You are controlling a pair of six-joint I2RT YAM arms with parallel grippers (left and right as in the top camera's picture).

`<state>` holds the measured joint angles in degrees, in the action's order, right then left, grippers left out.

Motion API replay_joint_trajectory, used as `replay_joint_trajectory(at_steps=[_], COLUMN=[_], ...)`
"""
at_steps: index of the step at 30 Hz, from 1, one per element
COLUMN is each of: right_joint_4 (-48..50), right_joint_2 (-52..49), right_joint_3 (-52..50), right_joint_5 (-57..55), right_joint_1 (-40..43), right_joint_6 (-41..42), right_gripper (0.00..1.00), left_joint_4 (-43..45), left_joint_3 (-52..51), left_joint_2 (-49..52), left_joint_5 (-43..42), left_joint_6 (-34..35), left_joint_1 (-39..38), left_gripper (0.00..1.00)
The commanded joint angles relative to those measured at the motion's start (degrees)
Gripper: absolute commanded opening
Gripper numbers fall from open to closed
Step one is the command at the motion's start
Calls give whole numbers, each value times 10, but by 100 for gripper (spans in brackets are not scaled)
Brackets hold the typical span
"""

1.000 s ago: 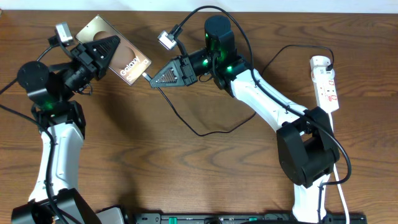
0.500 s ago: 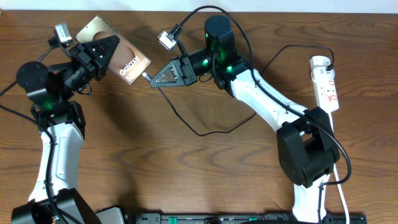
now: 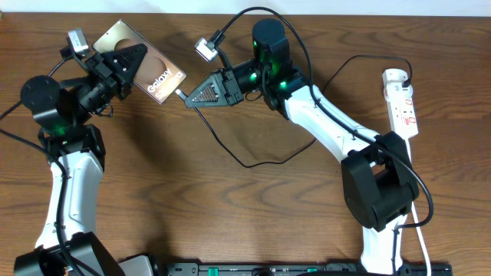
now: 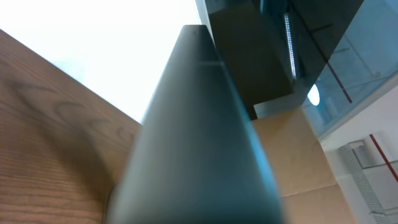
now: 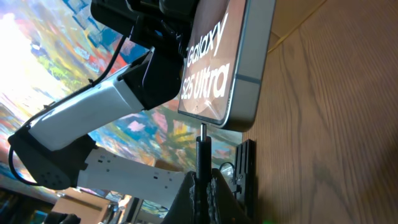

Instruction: Plug charger to phone and switch on socket

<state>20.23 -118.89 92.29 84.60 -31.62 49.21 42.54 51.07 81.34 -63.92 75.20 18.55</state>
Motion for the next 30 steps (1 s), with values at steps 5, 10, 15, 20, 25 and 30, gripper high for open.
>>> replay_joint_trajectory(at_steps=[5,10,15,20,25,30], right_joint_4=[1,1,1,1,1,1], right_joint_2=[-1,-1,-1,-1,-1,-1], right_joint_3=[10,10,10,10,10,10], right_joint_5=[-2,-2,-4,-5,-4,-4], right_joint_1=[2,2,2,2,2,2], right_joint_6=[-6,-6,-6,-6,-6,-6], right_gripper=[1,1,1,1,1,1], left_joint_4=[9,9,9,9,9,9], left_joint_3=[4,4,4,4,4,4], left_joint_2=[0,0,0,0,0,0], left_joint_5=[-12,-14,-14,-12,-9,-10], left_joint_6=[-8,-8,-8,-8,-10,-13], left_joint_1=[2,1,-2,-14,-17,-17], left_gripper=[8,7,7,7,8,7])
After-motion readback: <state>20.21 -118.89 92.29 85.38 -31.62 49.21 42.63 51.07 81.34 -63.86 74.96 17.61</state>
